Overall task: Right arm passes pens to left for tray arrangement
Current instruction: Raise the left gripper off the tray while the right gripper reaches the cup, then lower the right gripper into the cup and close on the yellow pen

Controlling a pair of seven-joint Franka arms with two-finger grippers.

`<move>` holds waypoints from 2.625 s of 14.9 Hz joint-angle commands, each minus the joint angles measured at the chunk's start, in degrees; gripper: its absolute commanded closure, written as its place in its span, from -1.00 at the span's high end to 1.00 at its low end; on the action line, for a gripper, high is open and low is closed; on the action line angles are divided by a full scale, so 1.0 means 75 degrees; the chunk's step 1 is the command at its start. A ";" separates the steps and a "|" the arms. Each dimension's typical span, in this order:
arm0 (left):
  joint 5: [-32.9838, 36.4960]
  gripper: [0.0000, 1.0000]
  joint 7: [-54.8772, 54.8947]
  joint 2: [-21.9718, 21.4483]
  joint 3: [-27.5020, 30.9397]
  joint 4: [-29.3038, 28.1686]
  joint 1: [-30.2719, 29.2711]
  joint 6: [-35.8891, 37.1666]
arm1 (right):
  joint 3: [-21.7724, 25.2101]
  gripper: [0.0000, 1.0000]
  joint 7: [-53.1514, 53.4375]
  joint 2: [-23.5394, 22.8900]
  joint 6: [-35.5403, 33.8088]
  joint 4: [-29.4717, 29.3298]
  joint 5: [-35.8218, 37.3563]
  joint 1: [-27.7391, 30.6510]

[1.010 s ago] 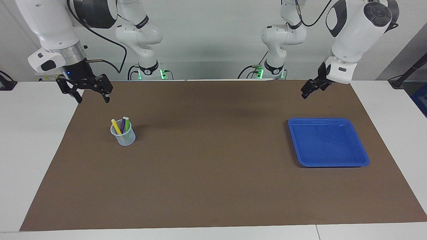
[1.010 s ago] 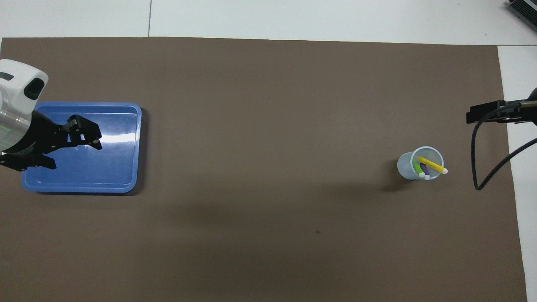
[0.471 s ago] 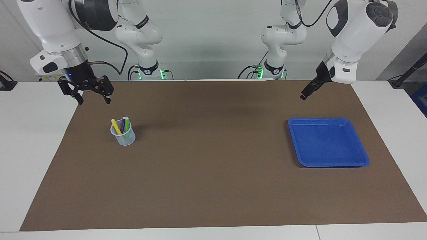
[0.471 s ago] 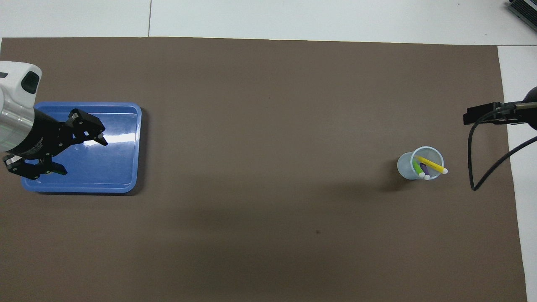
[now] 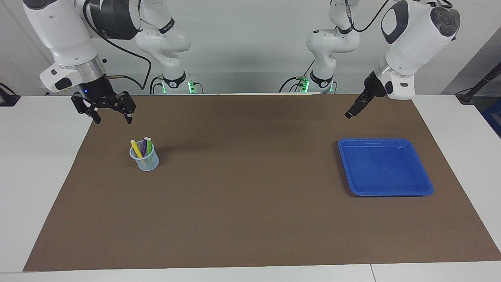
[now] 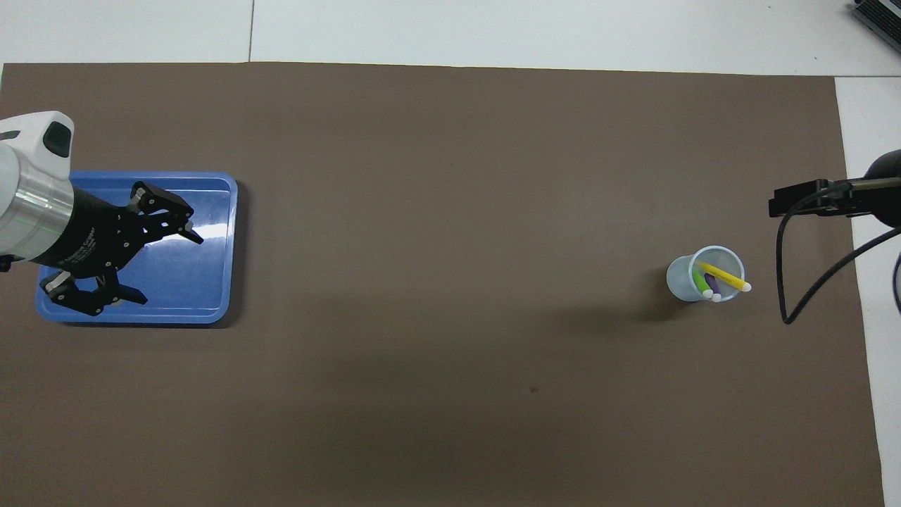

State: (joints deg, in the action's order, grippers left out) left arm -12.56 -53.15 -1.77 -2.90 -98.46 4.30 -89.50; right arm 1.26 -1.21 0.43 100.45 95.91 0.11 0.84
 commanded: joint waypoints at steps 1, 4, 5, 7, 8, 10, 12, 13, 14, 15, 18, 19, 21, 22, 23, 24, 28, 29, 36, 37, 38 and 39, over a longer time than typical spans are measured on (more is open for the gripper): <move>-0.0376 1.00 -0.1017 -0.0361 0.0059 -0.0559 0.0130 -0.0546 | -0.0039 1.00 0.0091 0.0235 0.0387 0.0535 -0.0167 0.0017; -0.0412 1.00 -0.1760 -0.0478 0.0059 -0.0863 0.0399 -0.0992 | -0.0039 1.00 0.0056 0.0317 0.0808 0.1039 -0.0178 0.0017; -0.0528 1.00 -0.1888 -0.0525 0.0058 -0.0957 0.0470 -0.1109 | -0.0039 1.00 0.0010 0.0318 0.0833 0.1122 -0.0178 0.0006; -0.0739 1.00 -0.2414 -0.0537 0.0058 -0.1063 0.0564 -0.1367 | -0.0039 1.00 -0.0142 0.0294 0.0892 0.1262 -0.0178 0.0017; -0.0821 1.00 -0.2579 -0.0549 0.0058 -0.1075 0.0668 -0.1403 | -0.0039 1.00 -0.0178 0.0306 0.1020 0.1414 -0.0178 0.0006; -0.0939 1.00 -0.2651 -0.0572 0.0058 -0.1133 0.0740 -0.1415 | -0.0039 1.00 -0.0202 0.0318 0.1348 0.1707 -0.0178 0.0006; -0.0963 1.00 -0.2686 -0.0642 0.0058 -0.1262 0.0822 -0.1427 | -0.0039 1.00 -0.0213 0.0306 0.1558 0.1907 -0.0178 -0.0076; -0.0963 1.00 -0.2698 -0.0677 0.0058 -0.1309 0.0845 -0.1450 | -0.0039 1.00 -0.0237 0.0317 0.1769 0.2082 -0.0178 -0.0099; -0.0963 1.00 -0.2698 -0.0689 0.0058 -0.1356 0.0868 -0.1554 | -0.0039 1.00 -0.0272 0.0318 0.1968 0.2234 -0.0178 -0.0100; -0.0974 1.00 -0.2710 -0.0701 0.0058 -0.1403 0.0869 -0.1590 | -0.0039 1.00 -0.0284 0.0318 0.2144 0.2363 -0.0167 -0.0100; -0.1056 1.00 -0.3445 -0.0654 0.0058 -0.1298 0.1230 -0.1695 | -0.0027 1.00 -0.0552 0.0306 0.2508 0.2645 -0.0167 -0.0065; -0.1056 1.00 -0.3576 -0.0643 0.0070 -0.1310 0.1336 -0.1882 | -0.0027 1.00 -0.0646 0.0306 0.2602 0.2715 -0.0167 -0.0030; -0.1056 1.00 -0.3601 -0.0619 0.0070 -0.1251 0.1431 -0.1907 | -0.0027 1.00 -0.0717 0.0283 0.2638 0.2751 -0.0167 -0.0006; -0.1056 1.00 -0.3589 -0.0608 0.0059 -0.1251 0.1443 -0.1954 | -0.0027 1.00 -0.0717 0.0259 0.2650 0.2775 -0.0155 -0.0006; -0.1056 1.00 -0.3577 -0.0619 0.0058 -0.1263 0.1443 -0.1954 | -0.0027 1.00 -0.0741 0.0224 0.2661 0.2810 -0.0155 0.0006; -0.1056 1.00 -0.3589 -0.0619 0.0058 -0.1251 0.1443 -0.1954 | -0.0027 1.00 -0.0776 0.0201 0.2778 0.2949 -0.0155 0.0017; -0.1056 1.00 -0.3601 -0.0619 0.0070 -0.1274 0.1513 -0.1989 | -0.0027 1.00 -0.1034 0.0200 0.3201 0.3185 -0.0155 0.0099; -0.1056 1.00 -0.3670 -0.0631 0.0070 -0.1298 0.1513 -0.2024 | -0.0027 1.00 -0.1045 0.0200 0.3212 0.3185 -0.0155 0.0100; -0.1371 1.00 -0.4547 -0.0549 0.0058 -0.1181 0.1618 -0.2317 | -0.0016 1.00 -0.1208 0.0142 0.3224 0.3197 -0.0108 0.0193; -0.1570 1.00 -0.4782 -0.0549 0.0058 -0.1204 0.1688 -0.2480 | -0.0027 1.00 -0.1337 0.0142 0.3224 0.3197 -0.0108 0.0274; -0.1723 1.00 -0.5005 -0.0560 0.0058 -0.1239 0.1712 -0.2621 | -0.0016 1.00 -0.1420 0.0142 0.3224 0.3197 -0.0108 0.0322; -0.1759 1.00 -0.5216 -0.0549 0.0035 -0.1216 0.1863 -0.2680 | -0.0016 1.00 -0.1467 0.0142 0.3224 0.3208 -0.0108 0.0334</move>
State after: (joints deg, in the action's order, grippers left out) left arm -24.15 -88.43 -4.84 -3.25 -106.14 15.84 -107.24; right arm 1.54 -9.81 0.91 123.49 118.79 -0.17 1.97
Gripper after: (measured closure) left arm 0.000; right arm 0.000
